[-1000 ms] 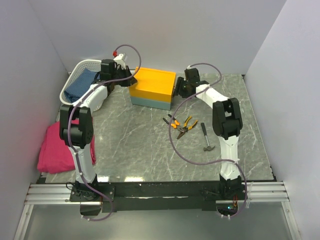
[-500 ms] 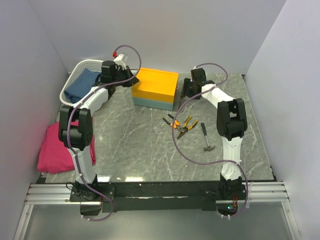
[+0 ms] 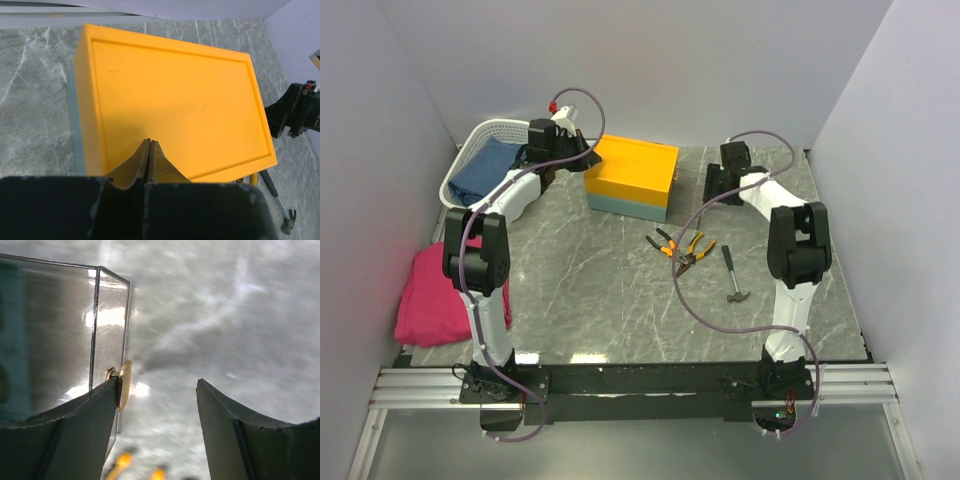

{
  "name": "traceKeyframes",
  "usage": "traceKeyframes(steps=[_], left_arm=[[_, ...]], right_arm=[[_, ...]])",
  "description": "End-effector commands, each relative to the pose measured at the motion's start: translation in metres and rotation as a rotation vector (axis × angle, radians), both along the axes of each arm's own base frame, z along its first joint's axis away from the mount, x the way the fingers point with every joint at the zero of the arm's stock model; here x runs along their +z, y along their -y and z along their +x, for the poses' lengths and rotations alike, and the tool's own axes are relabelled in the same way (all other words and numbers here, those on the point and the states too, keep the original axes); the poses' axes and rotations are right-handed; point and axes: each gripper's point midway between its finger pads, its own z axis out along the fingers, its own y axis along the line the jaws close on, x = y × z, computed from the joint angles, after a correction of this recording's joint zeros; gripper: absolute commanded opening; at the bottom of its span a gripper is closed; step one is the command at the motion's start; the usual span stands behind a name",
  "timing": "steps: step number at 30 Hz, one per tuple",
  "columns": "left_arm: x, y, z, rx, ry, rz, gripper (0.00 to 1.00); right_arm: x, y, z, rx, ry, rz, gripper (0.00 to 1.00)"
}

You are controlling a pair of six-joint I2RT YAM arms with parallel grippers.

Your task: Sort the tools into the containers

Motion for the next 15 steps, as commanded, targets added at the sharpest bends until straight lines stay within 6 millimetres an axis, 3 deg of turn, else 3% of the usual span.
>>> traceKeyframes(steps=[1, 5, 7, 8, 9, 10, 11, 12, 14, 15], left_arm=[[0.037, -0.002, -0.002, 0.013, 0.072, -0.022, 0.01], [0.059, -0.004, -0.008, -0.012, 0.143, 0.02, 0.02], [0.073, -0.005, -0.009, -0.022, 0.177, 0.035, 0.03], [0.084, -0.006, -0.01, -0.03, 0.213, 0.053, 0.07], [0.093, -0.008, -0.011, -0.027, 0.227, 0.066, 0.12], [0.108, -0.011, -0.013, -0.019, 0.261, 0.076, 0.19], [0.124, -0.013, -0.012, -0.013, 0.303, 0.093, 0.33], [0.132, -0.016, -0.013, -0.004, 0.321, 0.104, 0.39], [0.157, -0.027, -0.014, 0.037, 0.377, 0.128, 0.54], [0.164, -0.032, -0.015, 0.054, 0.387, 0.126, 0.58]], right_arm=[[0.006, 0.053, -0.031, -0.042, -0.076, -0.123, 0.7], [0.006, 0.073, -0.029, -0.051, -0.071, -0.088, 0.7], [0.03, 0.053, -0.014, 0.063, -0.007, -0.006, 0.7], [0.043, 0.044, -0.008, 0.118, 0.033, 0.017, 0.71], [0.075, 0.034, 0.003, 0.178, 0.114, 0.017, 0.72], [0.094, 0.027, 0.009, 0.198, 0.164, 0.031, 0.74], [0.112, 0.024, 0.012, 0.229, 0.212, 0.013, 0.75], [0.141, 0.019, 0.014, 0.259, 0.286, 0.004, 0.75], [0.174, 0.01, 0.015, 0.302, 0.388, 0.006, 0.77], [0.194, 0.001, 0.006, 0.354, 0.443, 0.013, 0.77]])
